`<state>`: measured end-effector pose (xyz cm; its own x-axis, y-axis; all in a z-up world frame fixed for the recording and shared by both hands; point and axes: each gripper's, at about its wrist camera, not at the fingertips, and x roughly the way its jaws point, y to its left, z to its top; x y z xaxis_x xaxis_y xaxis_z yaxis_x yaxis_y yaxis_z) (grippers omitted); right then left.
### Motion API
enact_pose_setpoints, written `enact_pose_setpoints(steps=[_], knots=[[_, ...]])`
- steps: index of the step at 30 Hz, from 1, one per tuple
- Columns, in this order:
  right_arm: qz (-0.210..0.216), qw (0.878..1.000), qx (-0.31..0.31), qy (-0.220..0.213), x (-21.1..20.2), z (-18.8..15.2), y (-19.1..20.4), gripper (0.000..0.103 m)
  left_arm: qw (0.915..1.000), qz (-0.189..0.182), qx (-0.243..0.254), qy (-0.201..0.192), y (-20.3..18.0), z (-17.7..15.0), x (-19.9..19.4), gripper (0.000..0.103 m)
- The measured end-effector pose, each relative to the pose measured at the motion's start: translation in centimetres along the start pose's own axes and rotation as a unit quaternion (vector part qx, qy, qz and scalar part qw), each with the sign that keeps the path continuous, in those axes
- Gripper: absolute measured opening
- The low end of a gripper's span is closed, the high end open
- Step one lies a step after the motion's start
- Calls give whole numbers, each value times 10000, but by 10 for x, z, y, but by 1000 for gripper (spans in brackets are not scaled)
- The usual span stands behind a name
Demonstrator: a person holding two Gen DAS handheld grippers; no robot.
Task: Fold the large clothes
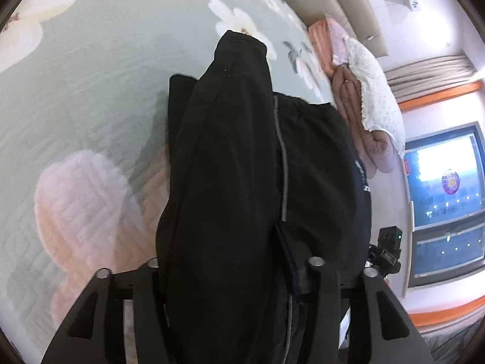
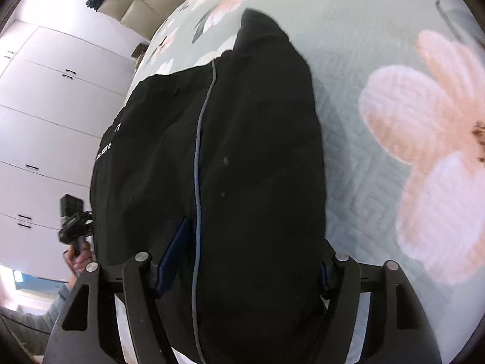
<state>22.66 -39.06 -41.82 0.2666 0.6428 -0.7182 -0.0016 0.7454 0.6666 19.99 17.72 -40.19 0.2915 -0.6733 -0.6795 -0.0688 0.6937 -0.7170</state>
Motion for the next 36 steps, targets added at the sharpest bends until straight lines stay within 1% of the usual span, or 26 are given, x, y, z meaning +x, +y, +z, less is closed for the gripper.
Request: enact_pose_setpoints(steps=[1,3,5,6,7,8,9,10,11,13,15,18,22,25,27,29,32,34,36], knots=[[67,10000,-22,23,0,1,-1,81,10000,-54,-60,18,3,2,2,59],[152,9999,-17,13,6,7,-1,82,9994,-222,-248,21,9,4,8,60],[60,9999,-119,-14,7,9,8,82,9992,-192,-344,-24,9,4,9,59],[-10,9998,-205,-44,4,7,13,79,9996,-100,-233,-105,3,2,6,51],[-135,9991,-372,-137,-2,3,20,68,9998,-27,-97,-180,-2,-1,2,46],[-193,9985,-459,-217,-8,0,26,64,9994,49,133,-324,-14,-6,-6,38],[-239,9978,-527,-308,-16,-2,33,55,9988,9,223,-438,-21,-10,-14,33],[-262,9973,-574,-362,-21,-2,36,50,9981,-91,273,-552,-26,-13,-22,32],[-295,9963,-666,-446,-29,-5,43,49,9970,-204,340,-667,-36,-18,-32,30],[-355,9930,-925,-636,-48,-14,66,43,9954,-289,494,-766,-53,-23,-43,28],[-382,9901,-1134,-737,-65,-24,86,41,9933,-328,747,-812,-76,-34,-57,26],[-443,9857,-1432,-772,-82,-46,118,41,9907,-395,949,-887,-97,-52,-82,26],[-479,9845,-1566,-634,-102,-80,150,40,9894,-555,914,-987,-101,-86,-127,26],[-492,9836,-1672,-459,-118,-111,174,40,9902,-523,859,-970,-109,-98,-145,26],[-545,9829,-1734,-303,-123,-132,188,40,9915,-483,777,-926,-107,-112,-162,26],[-579,9830,-1740,-112,-121,-153,202,40,9932,-429,651,-868,-103,-120,-169,26],[-760,9805,-1803,172,-119,-179,206,40,9964,-369,304,-707,-83,-137,-174,26],[-866,9795,-1775,396,-110,-200,205,40,9977,-292,112,-599,-70,-152,-173,26],[-984,9779,-1762,545,-98,-213,204,40,9984,-236,-60,-510,-54,-164,-169,26]])
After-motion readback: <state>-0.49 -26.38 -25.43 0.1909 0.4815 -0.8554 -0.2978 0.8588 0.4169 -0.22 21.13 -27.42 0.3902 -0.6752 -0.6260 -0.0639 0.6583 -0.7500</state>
